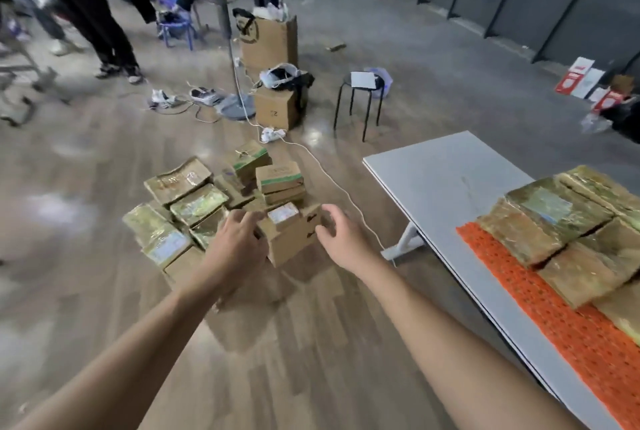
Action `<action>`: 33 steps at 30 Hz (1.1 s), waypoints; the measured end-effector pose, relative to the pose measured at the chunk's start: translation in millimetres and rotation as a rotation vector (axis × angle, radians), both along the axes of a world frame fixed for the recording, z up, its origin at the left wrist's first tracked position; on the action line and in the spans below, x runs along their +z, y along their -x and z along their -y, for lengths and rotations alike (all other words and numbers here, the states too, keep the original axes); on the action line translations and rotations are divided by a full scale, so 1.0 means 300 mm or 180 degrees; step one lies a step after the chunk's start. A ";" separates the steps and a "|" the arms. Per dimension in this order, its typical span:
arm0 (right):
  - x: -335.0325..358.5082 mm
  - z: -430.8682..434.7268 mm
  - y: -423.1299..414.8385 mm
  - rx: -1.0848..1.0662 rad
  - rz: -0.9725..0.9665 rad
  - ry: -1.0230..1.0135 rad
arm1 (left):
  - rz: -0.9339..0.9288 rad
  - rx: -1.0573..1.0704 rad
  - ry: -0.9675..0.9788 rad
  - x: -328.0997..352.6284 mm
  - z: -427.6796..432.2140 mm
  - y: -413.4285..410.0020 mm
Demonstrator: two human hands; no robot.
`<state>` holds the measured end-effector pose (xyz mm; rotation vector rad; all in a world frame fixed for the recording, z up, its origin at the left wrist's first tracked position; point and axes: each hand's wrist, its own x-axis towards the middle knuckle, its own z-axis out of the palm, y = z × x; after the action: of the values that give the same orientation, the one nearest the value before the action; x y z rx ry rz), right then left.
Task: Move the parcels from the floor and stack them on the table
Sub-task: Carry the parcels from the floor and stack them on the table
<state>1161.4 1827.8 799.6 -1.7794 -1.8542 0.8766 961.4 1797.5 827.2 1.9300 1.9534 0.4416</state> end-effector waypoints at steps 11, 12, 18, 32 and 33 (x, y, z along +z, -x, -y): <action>-0.005 -0.031 0.852 0.0246 -0.0099 0.0507 | 0.0228 0.0617 -0.0038 -0.020 0.170 0.892; -0.002 -0.033 0.911 0.0249 -0.0007 0.0504 | 0.0232 0.0655 -0.0006 -0.026 0.177 0.959; -0.003 -0.087 1.142 0.0280 -0.0036 0.0632 | 0.0305 0.0735 0.0115 -0.054 0.137 1.207; -0.248 -0.689 1.446 0.0158 -0.0099 0.0984 | 0.0125 0.0672 0.0497 -0.234 -0.476 1.532; -0.265 -0.742 1.467 0.0142 -0.0107 0.1051 | 0.0101 0.0684 0.0586 -0.242 -0.534 1.550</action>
<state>721.4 2050.4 719.9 -1.9019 -1.8157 1.2838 496.4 1957.8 754.5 1.6001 2.1101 0.3327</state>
